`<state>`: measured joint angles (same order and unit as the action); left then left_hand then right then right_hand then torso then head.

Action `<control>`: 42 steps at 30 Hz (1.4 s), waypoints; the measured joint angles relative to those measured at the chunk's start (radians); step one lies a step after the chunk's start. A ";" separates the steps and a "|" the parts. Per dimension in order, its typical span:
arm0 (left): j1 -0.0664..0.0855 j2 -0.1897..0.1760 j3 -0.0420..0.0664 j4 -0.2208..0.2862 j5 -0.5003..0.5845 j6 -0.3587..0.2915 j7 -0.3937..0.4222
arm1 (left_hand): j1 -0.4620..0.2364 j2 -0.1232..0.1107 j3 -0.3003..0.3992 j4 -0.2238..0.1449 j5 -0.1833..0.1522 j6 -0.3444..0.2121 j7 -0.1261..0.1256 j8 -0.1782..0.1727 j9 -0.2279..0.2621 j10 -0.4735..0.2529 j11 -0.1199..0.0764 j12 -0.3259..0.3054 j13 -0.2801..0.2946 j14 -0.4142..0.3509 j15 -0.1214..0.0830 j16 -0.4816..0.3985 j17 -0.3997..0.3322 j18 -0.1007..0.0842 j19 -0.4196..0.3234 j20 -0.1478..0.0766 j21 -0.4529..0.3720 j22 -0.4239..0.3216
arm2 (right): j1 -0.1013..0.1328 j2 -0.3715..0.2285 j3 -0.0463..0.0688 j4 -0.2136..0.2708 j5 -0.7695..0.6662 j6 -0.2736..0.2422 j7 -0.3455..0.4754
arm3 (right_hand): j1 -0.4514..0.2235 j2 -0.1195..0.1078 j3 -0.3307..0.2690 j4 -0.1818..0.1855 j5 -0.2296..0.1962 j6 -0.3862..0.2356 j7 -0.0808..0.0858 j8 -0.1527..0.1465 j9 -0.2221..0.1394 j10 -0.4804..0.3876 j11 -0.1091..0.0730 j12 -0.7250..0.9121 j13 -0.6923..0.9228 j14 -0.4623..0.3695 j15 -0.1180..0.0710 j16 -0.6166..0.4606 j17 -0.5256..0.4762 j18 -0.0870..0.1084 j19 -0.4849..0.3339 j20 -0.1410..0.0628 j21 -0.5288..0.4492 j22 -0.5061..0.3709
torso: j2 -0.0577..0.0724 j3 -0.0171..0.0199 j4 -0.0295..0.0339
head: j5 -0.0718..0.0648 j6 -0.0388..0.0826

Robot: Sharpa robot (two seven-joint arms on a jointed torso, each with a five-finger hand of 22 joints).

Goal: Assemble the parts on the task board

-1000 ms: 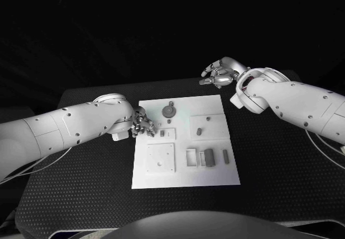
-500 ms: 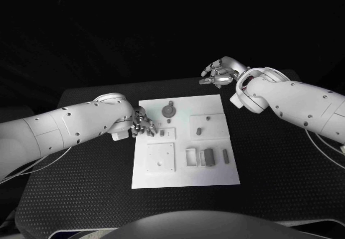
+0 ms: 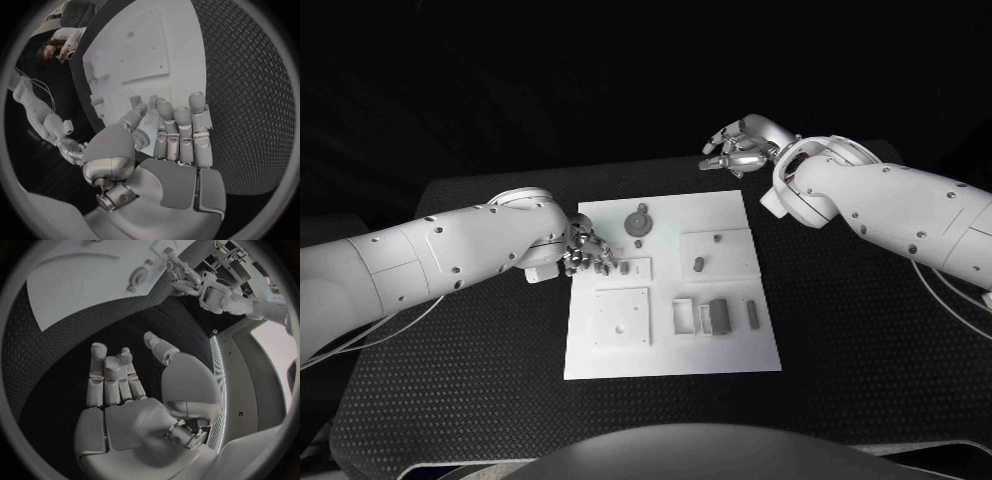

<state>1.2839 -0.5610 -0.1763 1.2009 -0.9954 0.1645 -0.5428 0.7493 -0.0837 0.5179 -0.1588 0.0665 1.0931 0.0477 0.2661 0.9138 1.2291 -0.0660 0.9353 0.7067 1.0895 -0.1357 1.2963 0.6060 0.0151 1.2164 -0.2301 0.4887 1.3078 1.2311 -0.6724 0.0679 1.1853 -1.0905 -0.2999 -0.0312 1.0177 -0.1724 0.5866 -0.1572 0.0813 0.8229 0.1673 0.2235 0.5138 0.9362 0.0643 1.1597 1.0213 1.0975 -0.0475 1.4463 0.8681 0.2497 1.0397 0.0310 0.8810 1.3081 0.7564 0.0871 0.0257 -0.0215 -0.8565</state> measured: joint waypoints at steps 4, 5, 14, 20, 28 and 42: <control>0.000 -0.001 0.000 0.002 0.000 -0.003 0.001 | 0.000 0.000 0.000 0.000 0.000 0.000 0.000 0.000 0.000 0.000 0.000 0.000 0.000 0.000 0.000 0.000 0.001 0.000 0.000 0.000 0.000 0.000 | 0.000 0.000 0.000 0.000 0.000 0.000 0.000 | 0.000 0.000 0.000 0.000 0.000 -0.002 0.002 0.000 0.000 0.000 0.000 0.000 0.000 0.000 0.000 0.000 0.000 0.000 0.000 0.000 0.000 0.000 | 0.000 -0.0001 0.0000 | 0.000 0.000; 0.000 -0.001 0.000 0.003 0.000 -0.004 0.001 | 0.000 0.000 0.000 0.000 0.000 0.000 0.000 -0.001 0.000 0.000 0.000 0.000 0.000 0.000 0.000 0.000 0.001 0.000 0.000 0.000 0.000 0.000 | 0.000 0.000 0.000 0.000 0.000 0.000 0.000 | 0.000 0.000 0.000 0.000 0.000 -0.002 0.002 0.000 0.000 0.000 0.000 0.000 0.000 0.000 0.000 0.000 0.000 0.000 0.000 0.000 0.000 0.000 | 0.000 -0.0003 0.0000 | -0.001 0.000; -0.001 -0.004 0.000 0.007 0.001 -0.008 0.001 | 0.000 0.000 0.000 0.000 0.000 0.000 0.000 -0.003 0.000 0.000 0.000 0.000 0.001 0.000 0.000 0.000 0.001 0.000 0.002 -0.002 0.000 0.000 | -0.001 0.001 0.000 -0.001 0.001 0.000 0.000 | 0.000 0.000 0.000 0.000 0.000 -0.004 0.001 0.000 0.000 0.000 0.000 0.000 0.000 0.000 0.000 0.000 0.000 0.000 0.000 0.000 0.000 0.000 | 0.000 -0.0007 0.0000 | -0.001 0.000; -0.001 -0.009 0.000 0.007 0.001 -0.012 0.001 | 0.000 0.000 0.000 0.000 0.000 0.001 -0.001 -0.003 0.000 0.000 0.000 0.000 0.001 0.000 0.000 0.000 0.001 0.000 0.002 -0.002 0.000 0.000 | -0.001 0.001 0.000 -0.001 0.001 0.000 0.000 | 0.000 0.000 0.000 0.000 0.000 -0.004 0.001 0.000 -0.001 0.000 0.000 0.000 0.000 0.000 0.000 0.000 0.000 0.000 0.000 0.000 0.000 0.000 | 0.000 -0.0007 0.0000 | -0.001 0.002; 0.001 -0.055 0.024 0.048 -0.004 -0.078 0.020 | 0.000 0.000 0.008 -0.008 0.000 -0.017 0.001 -0.008 0.000 -0.018 0.007 0.000 0.000 -0.014 -0.001 -0.006 0.001 0.000 -0.004 0.000 -0.009 0.000 | -0.001 0.000 0.000 -0.005 0.001 0.000 0.000 | 0.000 0.000 0.000 0.000 0.000 -0.004 0.000 0.000 -0.001 0.000 0.000 0.000 0.000 0.000 0.000 0.000 0.000 0.000 0.000 0.000 0.000 0.000 | 0.000 -0.0006 0.0001 | -0.004 0.013; -0.005 -0.074 0.029 0.116 -0.077 -0.433 0.343 | 0.305 -0.003 0.122 -0.125 0.033 -0.181 0.108 -0.078 -0.094 -0.249 0.169 -0.467 -0.291 -0.185 0.165 -0.327 -0.148 0.022 -0.207 0.157 -0.253 -0.146 | -0.001 -0.005 0.000 -0.018 0.005 -0.005 0.008 | 0.000 0.000 0.000 0.000 0.000 -0.004 0.005 0.000 -0.003 -0.020 0.002 0.000 -0.006 -0.016 0.007 -0.016 -0.006 0.000 -0.013 0.001 -0.014 0.000 | 0.000 -0.0012 0.0015 | -0.011 0.048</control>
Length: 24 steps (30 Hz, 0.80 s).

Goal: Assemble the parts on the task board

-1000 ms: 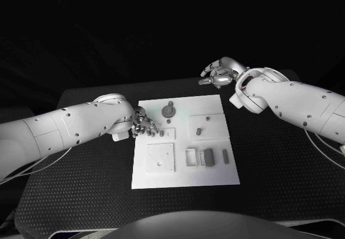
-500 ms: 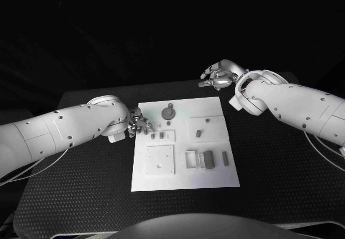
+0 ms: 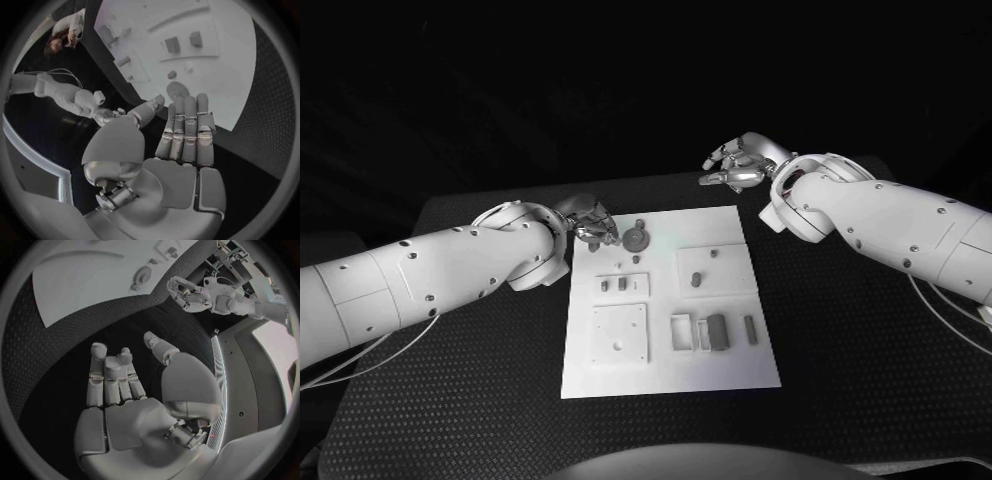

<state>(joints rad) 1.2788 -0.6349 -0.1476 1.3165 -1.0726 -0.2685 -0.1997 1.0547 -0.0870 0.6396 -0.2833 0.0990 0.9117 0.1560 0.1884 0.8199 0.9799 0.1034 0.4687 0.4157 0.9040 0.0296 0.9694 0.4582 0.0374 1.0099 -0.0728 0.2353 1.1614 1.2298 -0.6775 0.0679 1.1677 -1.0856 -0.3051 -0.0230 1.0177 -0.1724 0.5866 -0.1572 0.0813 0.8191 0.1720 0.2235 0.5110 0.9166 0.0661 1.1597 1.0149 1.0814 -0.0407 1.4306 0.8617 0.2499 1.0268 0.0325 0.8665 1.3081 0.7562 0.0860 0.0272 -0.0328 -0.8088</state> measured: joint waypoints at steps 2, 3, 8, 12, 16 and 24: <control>-0.007 0.003 -0.008 0.000 -0.063 -0.036 0.042 | 0.043 -0.008 -0.007 -0.006 -0.019 0.002 -0.009 -0.012 -0.030 0.015 0.015 -0.085 -0.050 0.010 0.006 -0.029 -0.004 0.000 0.003 0.003 -0.019 -0.019 | 0.000 0.000 0.000 -0.003 0.002 -0.002 0.003 | 0.000 0.000 0.000 0.000 0.000 -0.003 0.003 0.000 0.000 -0.008 0.000 -0.012 -0.007 -0.012 0.001 -0.013 -0.006 0.005 -0.011 0.008 -0.011 0.000 | 0.000 -0.0001 -0.0001 | 0.001 0.004; -0.009 0.005 -0.012 0.000 -0.091 -0.048 0.057 | 0.048 -0.013 -0.012 -0.005 -0.024 0.002 -0.009 -0.016 -0.038 0.019 0.018 -0.107 -0.061 0.013 0.005 -0.037 -0.004 -0.001 0.006 0.006 -0.024 -0.024 | 0.000 0.000 0.000 -0.004 0.004 -0.003 0.004 | 0.000 0.000 0.000 0.000 0.000 -0.004 0.004 0.000 -0.001 -0.014 0.002 -0.021 -0.012 -0.019 0.002 -0.020 -0.009 0.007 -0.018 0.011 -0.017 0.000 | 0.000 -0.0001 -0.0002 | 0.002 0.006; -0.019 0.029 -0.031 -0.015 -0.225 -0.092 0.113 | 0.048 -0.038 -0.033 0.001 -0.038 -0.017 -0.021 -0.038 -0.076 0.018 0.028 -0.193 -0.106 0.006 0.011 -0.086 -0.012 -0.007 0.000 0.014 -0.052 -0.047 | 0.000 0.003 0.000 -0.023 0.023 -0.014 0.018 | -0.014 0.003 0.027 -0.010 0.000 -0.023 0.022 0.000 -0.002 -0.092 0.021 -0.164 -0.127 -0.129 0.025 -0.183 -0.086 0.011 -0.152 0.054 -0.140 -0.033 | 0.001 -0.0001 -0.0010 | 0.004 0.014; -0.035 0.051 -0.035 -0.030 -0.300 -0.109 0.132 | 0.050 -0.042 -0.046 0.002 -0.038 -0.008 -0.018 -0.038 -0.095 0.061 0.025 -0.223 -0.123 0.010 0.017 -0.115 -0.013 -0.007 0.003 0.018 -0.065 -0.058 | 0.000 0.006 0.000 -0.037 0.055 -0.017 0.032 | -0.023 0.012 0.045 -0.028 0.000 -0.033 0.032 0.000 0.000 -0.141 0.047 -0.342 -0.299 -0.230 0.074 -0.414 -0.193 -0.034 -0.293 0.099 -0.286 -0.100 | 0.001 -0.0008 -0.0012 | 0.005 0.019; -0.049 0.066 -0.037 -0.052 -0.352 -0.123 0.141 | 0.054 -0.046 -0.048 0.001 -0.038 0.005 -0.017 -0.038 -0.109 0.089 0.020 -0.243 -0.132 0.012 0.019 -0.129 -0.006 -0.007 -0.002 0.023 -0.073 -0.063 | 0.000 0.010 0.000 -0.046 0.081 -0.018 0.046 | -0.027 0.016 0.043 -0.041 0.000 -0.053 0.026 0.011 0.005 -0.128 0.073 -0.469 -0.452 -0.262 0.131 -0.595 -0.278 -0.042 -0.370 0.131 -0.382 -0.146 | 0.001 -0.0008 -0.0021 | 0.005 0.023; -0.059 0.093 -0.036 -0.091 -0.397 -0.132 0.142 | 0.054 -0.046 -0.057 0.005 -0.038 0.021 -0.015 -0.030 -0.124 0.115 0.018 -0.264 -0.138 0.033 0.013 -0.129 0.016 -0.007 0.022 0.021 -0.074 -0.058 | 0.000 0.018 0.000 -0.057 0.117 -0.018 0.071 | -0.015 0.028 0.036 -0.050 0.000 -0.072 0.024 0.024 0.003 -0.110 0.085 -0.545 -0.613 -0.257 0.170 -0.787 -0.328 -0.070 -0.449 0.159 -0.487 -0.180 | 0.001 0.0011 -0.0027 | 0.005 0.026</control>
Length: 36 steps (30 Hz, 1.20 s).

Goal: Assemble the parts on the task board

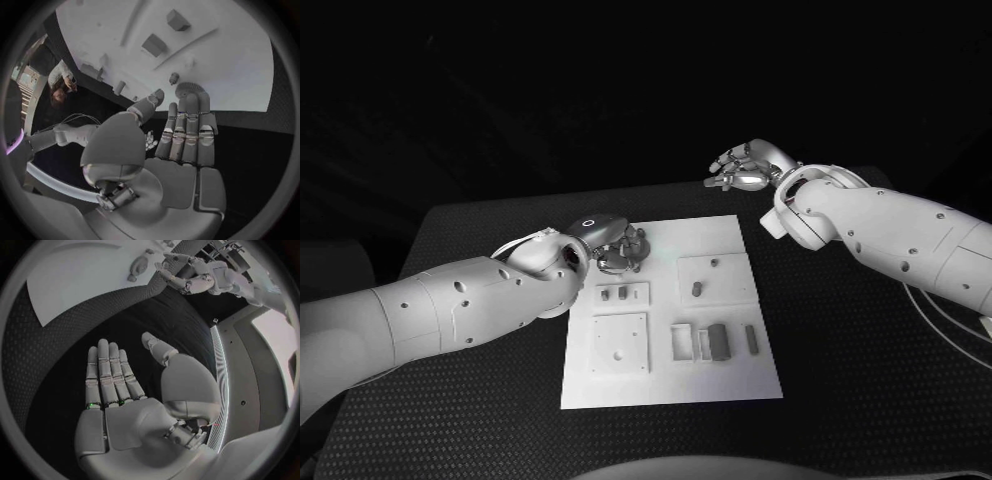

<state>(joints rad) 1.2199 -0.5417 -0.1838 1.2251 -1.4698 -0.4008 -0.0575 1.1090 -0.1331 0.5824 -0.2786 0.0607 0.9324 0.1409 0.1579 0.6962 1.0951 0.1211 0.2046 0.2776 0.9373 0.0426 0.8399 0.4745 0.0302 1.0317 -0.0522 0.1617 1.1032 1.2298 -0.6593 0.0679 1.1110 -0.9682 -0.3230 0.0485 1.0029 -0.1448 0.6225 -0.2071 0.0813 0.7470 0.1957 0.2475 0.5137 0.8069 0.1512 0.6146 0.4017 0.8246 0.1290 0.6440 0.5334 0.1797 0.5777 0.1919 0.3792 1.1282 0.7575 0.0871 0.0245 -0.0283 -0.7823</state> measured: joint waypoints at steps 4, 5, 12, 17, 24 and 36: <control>-0.010 0.008 0.000 -0.012 -0.014 0.009 -0.001 | 0.000 0.000 0.000 0.000 0.000 0.007 -0.007 0.000 -0.006 0.006 -0.001 -0.014 -0.004 0.003 0.000 0.007 0.013 0.000 0.003 -0.003 0.000 0.002 | 0.000 0.002 0.000 -0.002 0.015 0.000 0.013 | 0.000 0.000 -0.005 -0.001 0.000 -0.004 -0.001 0.005 -0.004 -0.006 0.010 -0.036 -0.069 -0.024 0.025 -0.094 -0.023 -0.015 -0.059 0.012 -0.053 -0.003 | 0.000 0.0001 0.0001 | -0.001 0.000; -0.013 0.008 0.000 -0.013 -0.016 0.011 -0.001 | 0.000 0.000 0.000 0.000 0.000 0.007 -0.007 0.000 -0.010 0.003 0.001 -0.025 -0.007 0.003 0.000 0.007 0.018 -0.001 0.003 -0.003 0.000 0.004 | 0.000 0.002 0.000 -0.002 0.018 0.000 0.015 | 0.004 0.004 -0.010 -0.001 0.000 -0.008 -0.001 0.005 -0.005 -0.005 0.012 -0.046 -0.085 -0.031 0.031 -0.115 -0.028 -0.025 -0.071 0.013 -0.064 -0.002 | 0.000 0.0002 0.0001 | -0.001 0.001; -0.021 0.020 0.000 -0.039 -0.031 0.024 -0.001 | 0.012 0.012 -0.003 -0.003 0.000 -0.002 -0.016 0.000 -0.026 0.002 0.007 -0.040 -0.011 0.008 -0.005 0.009 0.042 0.000 0.011 -0.011 0.002 0.011 | 0.000 0.004 0.000 -0.003 0.036 0.000 0.029 | 0.004 0.004 -0.012 0.001 0.000 -0.008 -0.001 0.005 -0.007 -0.004 0.019 -0.054 -0.116 -0.033 0.033 -0.144 -0.032 -0.025 -0.081 0.014 -0.076 0.006 | -0.001 0.0007 0.0002 | -0.003 0.002; -0.027 0.026 0.000 -0.049 -0.036 0.030 -0.001 | 0.012 0.012 -0.003 -0.003 0.000 -0.002 -0.016 0.000 -0.030 0.011 0.004 -0.046 -0.011 0.013 -0.010 0.015 0.054 0.008 0.021 -0.014 0.009 0.016 | 0.000 0.005 0.000 -0.003 0.041 -0.001 0.033 | 0.004 0.004 -0.013 0.002 0.000 -0.008 -0.001 0.009 -0.007 -0.004 0.019 -0.057 -0.121 -0.033 0.033 -0.147 -0.032 -0.025 -0.081 0.014 -0.076 0.008 | -0.001 0.0008 0.0003 | -0.004 0.002; -0.037 0.038 0.000 -0.057 -0.040 0.030 -0.001 | 0.022 0.013 -0.003 -0.003 0.000 -0.009 -0.012 -0.007 -0.045 0.012 0.004 -0.059 -0.013 0.013 -0.010 0.015 0.067 0.008 0.023 -0.015 0.009 0.020 | 0.000 0.004 0.000 0.002 0.045 -0.002 0.037 | 0.004 0.004 -0.013 0.002 0.000 -0.008 -0.001 0.009 -0.009 -0.004 0.019 -0.062 -0.132 -0.030 0.036 -0.155 -0.032 -0.025 -0.081 0.014 -0.082 0.011 | 0.000 0.0003 0.0012 | -0.007 0.003; -0.038 0.042 0.000 -0.062 -0.043 0.034 -0.001 | 0.031 0.022 -0.003 -0.003 0.000 -0.011 -0.014 -0.008 -0.059 0.025 0.003 -0.071 -0.013 0.029 -0.019 0.019 0.089 0.000 0.041 -0.023 0.017 0.029 | 0.000 0.005 0.000 0.004 0.047 -0.002 0.038 | 0.004 0.004 -0.015 0.004 0.000 -0.008 -0.001 0.009 -0.010 -0.004 0.019 -0.062 -0.142 -0.029 0.036 -0.161 -0.032 -0.025 -0.081 0.014 -0.086 0.014 | 0.000 0.0005 0.0010 | -0.010 0.000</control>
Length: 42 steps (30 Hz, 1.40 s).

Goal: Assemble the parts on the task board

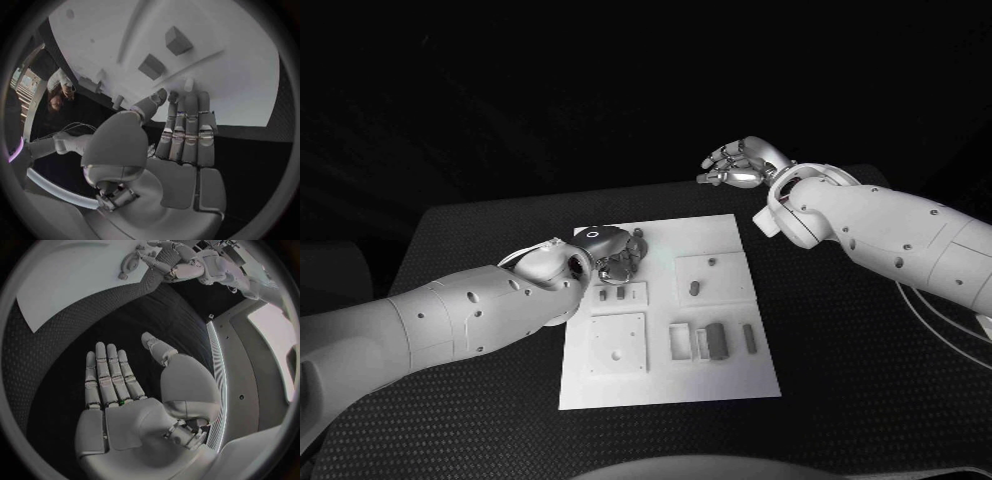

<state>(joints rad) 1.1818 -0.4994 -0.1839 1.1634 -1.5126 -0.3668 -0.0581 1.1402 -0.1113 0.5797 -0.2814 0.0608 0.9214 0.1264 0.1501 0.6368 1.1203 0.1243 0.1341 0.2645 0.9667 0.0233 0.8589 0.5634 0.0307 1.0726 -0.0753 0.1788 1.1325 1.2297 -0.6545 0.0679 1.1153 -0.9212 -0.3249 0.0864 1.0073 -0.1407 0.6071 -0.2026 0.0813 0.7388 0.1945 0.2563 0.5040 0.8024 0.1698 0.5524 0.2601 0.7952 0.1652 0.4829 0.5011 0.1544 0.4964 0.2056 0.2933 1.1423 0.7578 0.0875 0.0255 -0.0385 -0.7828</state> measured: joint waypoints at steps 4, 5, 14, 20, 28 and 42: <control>0.000 0.002 0.000 -0.004 0.000 0.004 0.000 | 0.000 0.000 0.000 0.000 0.000 0.000 0.000 0.000 -0.002 0.000 0.000 0.000 0.000 0.000 0.000 0.000 0.004 0.000 0.000 0.000 0.000 0.001 | 0.000 0.000 0.000 0.000 0.000 0.000 0.000 | 0.000 0.000 0.000 0.000 0.000 -0.002 -0.002 0.000 -0.001 0.003 0.003 0.000 -0.002 0.000 0.000 -0.004 0.000 0.000 0.000 0.000 0.000 0.001 | -0.001 -0.0003 0.0004 | 0.000 -0.001; 0.000 0.003 0.000 -0.004 0.000 0.006 0.000 | 0.000 0.000 0.000 0.000 0.000 0.000 0.000 0.000 -0.003 0.000 0.000 -0.004 0.000 0.003 -0.001 0.000 0.005 0.000 0.000 0.000 0.000 0.002 | 0.000 0.001 0.000 0.000 0.000 0.000 0.000 | 0.000 0.000 0.000 0.000 0.000 -0.004 -0.004 0.000 -0.001 0.004 0.004 0.000 -0.003 0.000 0.000 -0.004 0.000 0.000 0.000 0.000 0.000 0.001 | -0.001 -0.0003 0.0004 | -0.001 -0.001; 0.000 0.013 0.000 -0.009 -0.001 0.030 -0.001 | 0.011 0.011 0.000 0.000 0.000 0.014 0.006 0.009 -0.010 0.016 -0.005 -0.007 0.000 0.018 -0.011 0.005 0.025 0.000 0.020 -0.005 0.007 0.012 | 0.000 0.001 0.000 0.003 0.001 0.000 0.001 | 0.000 0.000 0.000 0.000 0.000 -0.004 -0.004 0.000 -0.001 0.004 0.004 -0.004 -0.006 0.000 0.000 -0.008 0.000 0.000 0.000 0.000 -0.005 0.003 | -0.001 -0.0004 0.0002 | -0.001 -0.001; 0.000 0.016 0.003 -0.014 -0.001 0.038 -0.001 | 0.011 0.011 0.003 -0.003 0.000 0.015 0.007 0.010 -0.014 0.016 -0.005 -0.013 0.000 0.019 -0.009 0.005 0.030 0.000 0.020 -0.005 0.007 0.013 | 0.000 0.000 0.000 0.005 0.001 0.000 0.001 | 0.000 0.000 0.000 0.000 0.000 -0.004 -0.004 0.000 -0.002 0.004 0.004 -0.004 -0.009 0.000 0.000 -0.008 0.000 0.000 -0.004 0.003 -0.005 0.004 | 0.000 -0.0007 0.0002 | -0.004 -0.003; 0.000 0.016 0.003 -0.014 -0.002 0.039 0.000 | 0.016 0.016 0.003 -0.003 0.000 0.018 0.011 0.015 -0.020 0.025 -0.014 -0.018 0.001 0.036 -0.014 0.005 0.043 0.001 0.032 -0.010 0.008 0.021 | 0.000 0.001 0.000 0.004 0.001 0.000 0.001 | 0.000 0.000 0.000 0.000 0.000 -0.004 -0.004 0.000 -0.002 0.004 0.004 -0.004 -0.012 0.000 0.000 -0.012 0.000 0.000 -0.004 0.003 -0.007 0.005 | 0.000 -0.0008 0.0012 | -0.005 -0.006; 0.002 0.025 0.005 -0.026 -0.020 0.057 -0.001 | 0.035 0.023 0.013 -0.007 0.000 0.025 0.011 0.023 -0.030 0.038 -0.019 -0.026 0.005 0.051 -0.021 0.004 0.057 0.008 0.041 -0.019 0.012 0.027 | 0.000 0.001 0.000 0.006 0.002 0.001 0.002 | 0.000 0.000 -0.003 0.003 0.000 -0.003 -0.004 0.005 -0.003 0.004 0.004 -0.004 -0.018 0.000 0.000 -0.015 0.001 0.000 -0.003 0.003 -0.009 0.007 | -0.001 -0.0007 0.0008 | -0.005 -0.010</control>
<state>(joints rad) 1.1834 -0.4747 -0.1785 1.1375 -1.5324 -0.3095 -0.0595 1.1757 -0.0887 0.5924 -0.2884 0.0608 0.9467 0.1373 0.1733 0.6070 1.1584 0.1051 0.1085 0.2694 1.0174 0.0028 0.8634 0.6207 0.0385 1.1140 -0.0946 0.1908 1.1596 1.2297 -0.6539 0.0679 1.1211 -0.9196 -0.3240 0.0883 1.0072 -0.1407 0.6044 -0.1999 0.0813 0.7353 0.1909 0.2612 0.5014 0.8061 0.1733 0.5485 0.2420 0.7954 0.1647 0.4674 0.5023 0.1547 0.4929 0.2090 0.2846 1.1497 0.7569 0.0869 0.0263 -0.0432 -0.7924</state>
